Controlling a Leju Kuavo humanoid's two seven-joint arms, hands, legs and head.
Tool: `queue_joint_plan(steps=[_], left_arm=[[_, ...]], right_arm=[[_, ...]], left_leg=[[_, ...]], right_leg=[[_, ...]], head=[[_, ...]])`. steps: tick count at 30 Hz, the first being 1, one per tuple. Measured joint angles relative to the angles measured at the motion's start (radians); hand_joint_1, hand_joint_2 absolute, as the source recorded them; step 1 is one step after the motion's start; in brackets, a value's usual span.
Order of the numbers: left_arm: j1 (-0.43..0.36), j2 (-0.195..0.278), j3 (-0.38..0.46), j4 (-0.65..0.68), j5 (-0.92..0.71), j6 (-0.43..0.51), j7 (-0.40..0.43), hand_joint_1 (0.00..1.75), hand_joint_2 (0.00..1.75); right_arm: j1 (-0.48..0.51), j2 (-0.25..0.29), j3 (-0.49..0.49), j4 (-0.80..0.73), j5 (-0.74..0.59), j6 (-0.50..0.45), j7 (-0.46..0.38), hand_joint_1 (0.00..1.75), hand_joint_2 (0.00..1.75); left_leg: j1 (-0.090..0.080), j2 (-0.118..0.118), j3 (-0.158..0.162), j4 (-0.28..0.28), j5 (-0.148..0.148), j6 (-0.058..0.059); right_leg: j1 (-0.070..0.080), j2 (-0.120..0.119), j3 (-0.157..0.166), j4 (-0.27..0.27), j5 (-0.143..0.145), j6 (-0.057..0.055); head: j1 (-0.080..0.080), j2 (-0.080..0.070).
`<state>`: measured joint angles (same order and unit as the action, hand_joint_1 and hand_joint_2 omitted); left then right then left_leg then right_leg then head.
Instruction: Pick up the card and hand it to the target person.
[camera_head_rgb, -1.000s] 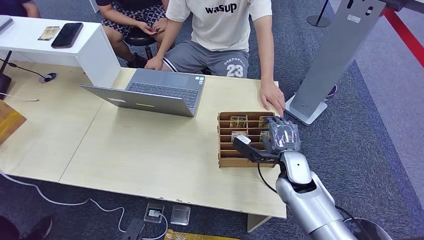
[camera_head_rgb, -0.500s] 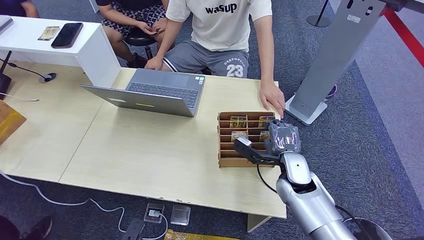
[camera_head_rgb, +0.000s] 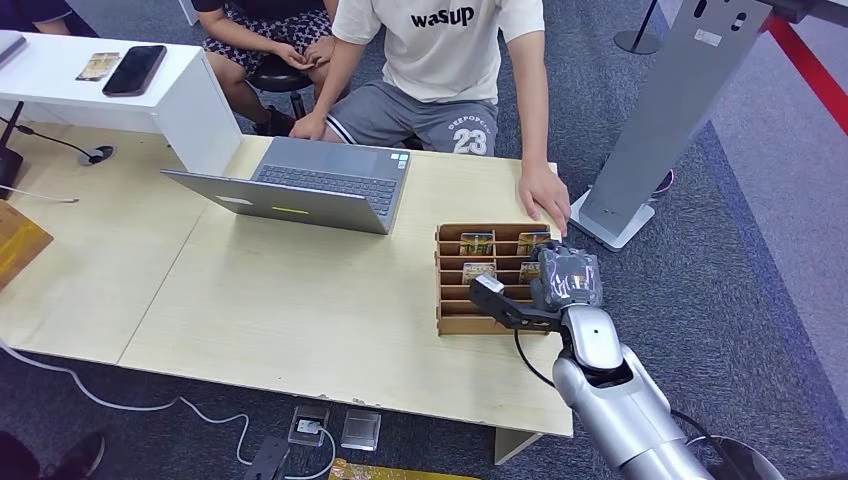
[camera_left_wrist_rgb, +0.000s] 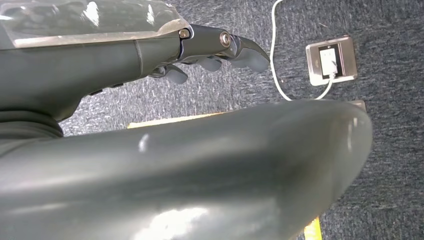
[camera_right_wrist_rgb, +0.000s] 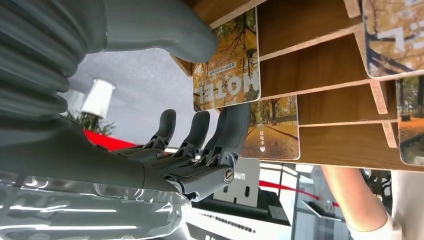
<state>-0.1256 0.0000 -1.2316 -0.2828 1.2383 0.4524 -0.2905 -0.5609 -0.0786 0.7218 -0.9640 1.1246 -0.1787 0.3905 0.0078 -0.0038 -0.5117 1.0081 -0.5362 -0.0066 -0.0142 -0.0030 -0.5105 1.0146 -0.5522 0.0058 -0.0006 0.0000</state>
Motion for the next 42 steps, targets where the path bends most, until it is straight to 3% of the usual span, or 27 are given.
queue_joint_plan(steps=[7, 13, 42], left_arm=[[0.000, 0.000, 0.000, 0.002, 0.000, 0.000, -0.002, 0.00, 0.00], [0.000, 0.000, 0.000, 0.005, 0.000, 0.000, -0.002, 0.00, 0.00], [0.000, 0.000, 0.000, 0.008, -0.028, -0.013, -0.008, 0.00, 0.00]], right_arm=[[0.002, 0.001, 0.003, 0.000, 0.047, 0.001, 0.017, 0.94, 1.75], [0.005, 0.003, 0.005, 0.000, 0.056, 0.001, 0.023, 1.27, 1.75], [0.075, 0.006, -0.024, -0.080, 0.041, -0.039, 0.032, 1.74, 1.75]], left_leg=[[0.000, 0.000, 0.000, 0.000, 0.000, 0.000], [0.000, 0.000, 0.000, 0.000, 0.000, 0.000], [0.000, 0.001, 0.002, 0.000, 0.000, 0.000]], right_leg=[[0.000, 0.000, 0.000, 0.000, 0.000, 0.000], [0.000, 0.000, 0.000, 0.000, 0.000, 0.000], [0.000, 0.000, 0.002, 0.000, 0.000, 0.000]], head=[[0.000, 0.000], [0.000, 0.000], [-0.001, 0.000]])
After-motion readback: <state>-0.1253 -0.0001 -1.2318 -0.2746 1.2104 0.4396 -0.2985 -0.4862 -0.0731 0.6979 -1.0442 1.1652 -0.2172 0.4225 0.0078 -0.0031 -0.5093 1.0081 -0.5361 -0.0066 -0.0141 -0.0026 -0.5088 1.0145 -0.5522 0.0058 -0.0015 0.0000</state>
